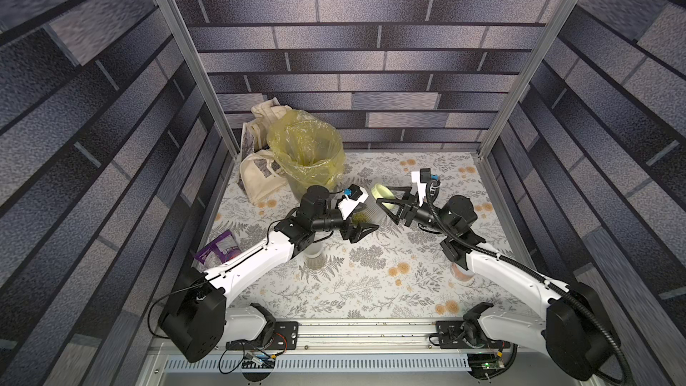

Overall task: Empty moldy mung beans from jars
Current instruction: Unscrew the lid from the jar.

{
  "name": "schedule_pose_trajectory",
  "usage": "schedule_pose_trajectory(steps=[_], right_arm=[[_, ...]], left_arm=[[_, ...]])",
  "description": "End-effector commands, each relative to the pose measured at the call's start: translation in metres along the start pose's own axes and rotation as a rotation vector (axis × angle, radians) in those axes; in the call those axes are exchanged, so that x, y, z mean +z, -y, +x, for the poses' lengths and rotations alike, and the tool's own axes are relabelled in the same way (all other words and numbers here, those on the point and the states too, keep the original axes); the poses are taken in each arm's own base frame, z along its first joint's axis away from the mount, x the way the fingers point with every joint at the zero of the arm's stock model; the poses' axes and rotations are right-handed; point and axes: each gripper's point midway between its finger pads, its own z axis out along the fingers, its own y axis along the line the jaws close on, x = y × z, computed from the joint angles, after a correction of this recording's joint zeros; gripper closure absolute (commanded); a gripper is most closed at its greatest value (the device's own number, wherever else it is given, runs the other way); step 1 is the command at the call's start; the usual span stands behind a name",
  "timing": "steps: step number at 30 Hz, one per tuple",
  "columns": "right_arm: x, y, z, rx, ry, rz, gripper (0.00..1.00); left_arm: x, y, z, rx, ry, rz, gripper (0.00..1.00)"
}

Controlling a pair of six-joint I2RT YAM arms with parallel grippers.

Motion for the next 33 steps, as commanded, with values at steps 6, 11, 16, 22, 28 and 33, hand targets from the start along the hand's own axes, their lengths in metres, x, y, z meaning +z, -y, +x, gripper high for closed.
schedule_pose_trajectory(steps=[6, 11, 16, 22, 28, 33], right_arm=[[0.005, -0.027, -0.022, -0.057, -0.001, -0.154, 0.3], [0.008, -0.027, -0.023, -0.042, -0.004, -0.167, 0.3], [0.006, -0.025, -0.023, -0.037, 0.009, -0.15, 0.07], [0.002, -0.02, -0.026, -0.041, 0.033, -0.093, 0.0], [-0.003, -0.011, -0.03, -0.017, 0.07, -0.021, 0.0], [-0.008, -0.006, -0.035, 0.015, 0.1, 0.026, 0.0]], left_arm=[[-0.013, 0.027, -0.033, 0.111, 0.09, 0.115, 0.42], [-0.013, 0.025, -0.034, 0.113, 0.094, 0.091, 0.42], [-0.011, 0.025, -0.036, 0.133, 0.097, 0.061, 0.44], [-0.012, 0.017, -0.038, 0.154, 0.109, -0.031, 0.45], [-0.018, 0.002, -0.047, 0.194, 0.154, -0.197, 0.45], [-0.022, -0.008, -0.052, 0.212, 0.184, -0.307, 0.45]])
